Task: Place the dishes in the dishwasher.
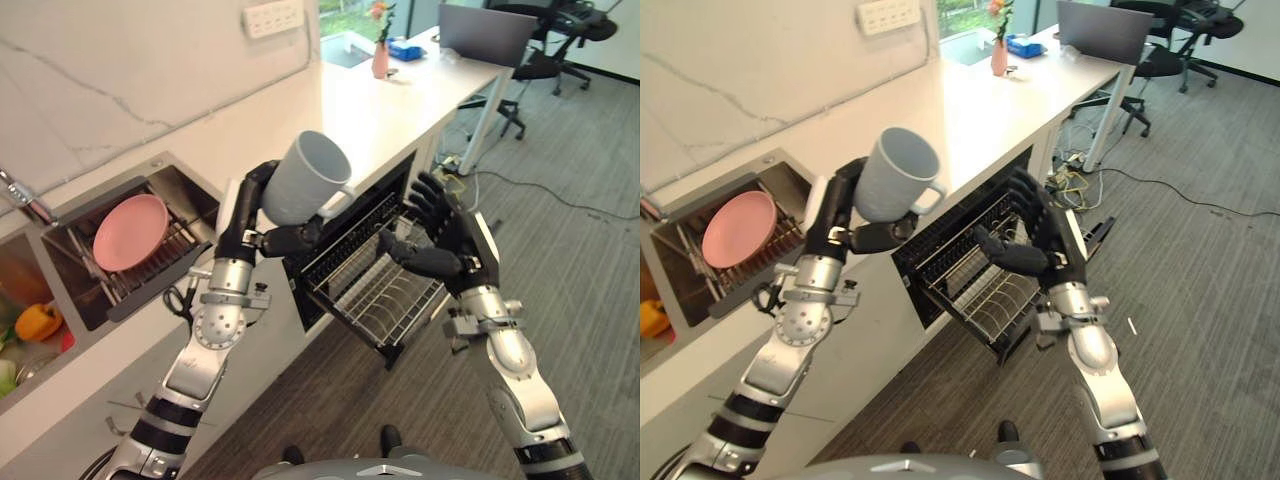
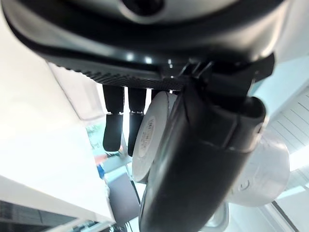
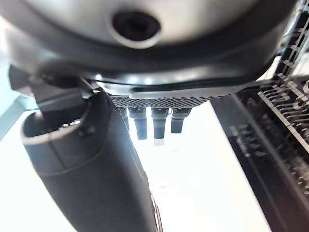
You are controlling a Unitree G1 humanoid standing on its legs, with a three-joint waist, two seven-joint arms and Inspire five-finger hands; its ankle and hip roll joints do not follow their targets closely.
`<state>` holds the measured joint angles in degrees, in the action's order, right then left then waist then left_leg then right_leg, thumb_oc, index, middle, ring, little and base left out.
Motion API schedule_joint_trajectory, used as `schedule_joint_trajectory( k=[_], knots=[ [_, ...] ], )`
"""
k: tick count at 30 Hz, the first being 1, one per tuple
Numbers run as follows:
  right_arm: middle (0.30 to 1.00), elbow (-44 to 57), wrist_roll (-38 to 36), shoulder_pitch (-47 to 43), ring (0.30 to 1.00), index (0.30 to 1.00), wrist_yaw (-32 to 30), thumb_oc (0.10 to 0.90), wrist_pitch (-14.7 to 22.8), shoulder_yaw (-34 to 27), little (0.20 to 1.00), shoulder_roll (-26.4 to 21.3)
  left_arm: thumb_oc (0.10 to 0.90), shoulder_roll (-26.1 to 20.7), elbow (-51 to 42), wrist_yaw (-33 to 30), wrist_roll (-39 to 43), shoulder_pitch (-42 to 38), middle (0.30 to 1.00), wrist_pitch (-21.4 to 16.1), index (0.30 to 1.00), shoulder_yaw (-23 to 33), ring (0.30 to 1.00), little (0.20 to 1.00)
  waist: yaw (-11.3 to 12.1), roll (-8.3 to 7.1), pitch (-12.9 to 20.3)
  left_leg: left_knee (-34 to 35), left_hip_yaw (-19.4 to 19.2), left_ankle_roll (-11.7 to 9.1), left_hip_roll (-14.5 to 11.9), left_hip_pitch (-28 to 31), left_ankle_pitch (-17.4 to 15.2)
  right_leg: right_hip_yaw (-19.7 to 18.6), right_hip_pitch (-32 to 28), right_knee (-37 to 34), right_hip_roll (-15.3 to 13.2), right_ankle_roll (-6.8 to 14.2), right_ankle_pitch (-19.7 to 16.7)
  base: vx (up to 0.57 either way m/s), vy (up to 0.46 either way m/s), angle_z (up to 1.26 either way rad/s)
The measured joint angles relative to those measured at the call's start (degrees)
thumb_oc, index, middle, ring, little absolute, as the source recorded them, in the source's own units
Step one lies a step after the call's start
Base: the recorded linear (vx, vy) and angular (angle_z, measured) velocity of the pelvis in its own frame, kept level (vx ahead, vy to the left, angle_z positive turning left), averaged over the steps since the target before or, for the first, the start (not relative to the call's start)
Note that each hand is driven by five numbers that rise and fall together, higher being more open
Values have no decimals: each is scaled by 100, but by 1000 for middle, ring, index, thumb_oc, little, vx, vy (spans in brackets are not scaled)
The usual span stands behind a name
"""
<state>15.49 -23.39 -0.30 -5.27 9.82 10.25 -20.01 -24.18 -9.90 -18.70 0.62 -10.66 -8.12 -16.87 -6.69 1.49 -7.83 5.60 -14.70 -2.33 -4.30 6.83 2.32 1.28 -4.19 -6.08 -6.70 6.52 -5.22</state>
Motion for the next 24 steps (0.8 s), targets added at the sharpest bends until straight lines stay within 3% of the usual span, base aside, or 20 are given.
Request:
schedule_joint_trajectory(
  k=[2,6,11,24],
  knots=[
    [900,0,0,0,900,900,0,800,0,0,900,0,400,0,0,0,0,0,300,0,300,0,300,300,0,0,0,0,0,0,0,0,0,0,0,0,0,0,0,-4,1,-2],
    [900,292,-512,-416,900,900,-25,800,71,412,900,-80,400,260,42,-74,-1,-814,300,-14,300,-539,300,300,-198,148,100,-12,-46,1,-57,9,56,-34,25,17,75,-89,-45,-9,-2,-6],
    [900,280,-723,-423,900,900,-40,800,152,476,900,-142,400,309,52,-123,0,-838,300,-38,300,-525,300,300,-224,182,122,-29,-57,-9,-72,11,57,-42,26,19,105,-93,-48,0,0,-1],
    [900,-69,-819,-421,900,900,-93,800,136,576,900,-445,400,78,442,-45,-46,-714,300,-40,300,-868,300,300,-16,60,203,-2,-33,-8,-88,21,63,-18,-4,16,116,-77,-36,0,0,0]
  ],
)
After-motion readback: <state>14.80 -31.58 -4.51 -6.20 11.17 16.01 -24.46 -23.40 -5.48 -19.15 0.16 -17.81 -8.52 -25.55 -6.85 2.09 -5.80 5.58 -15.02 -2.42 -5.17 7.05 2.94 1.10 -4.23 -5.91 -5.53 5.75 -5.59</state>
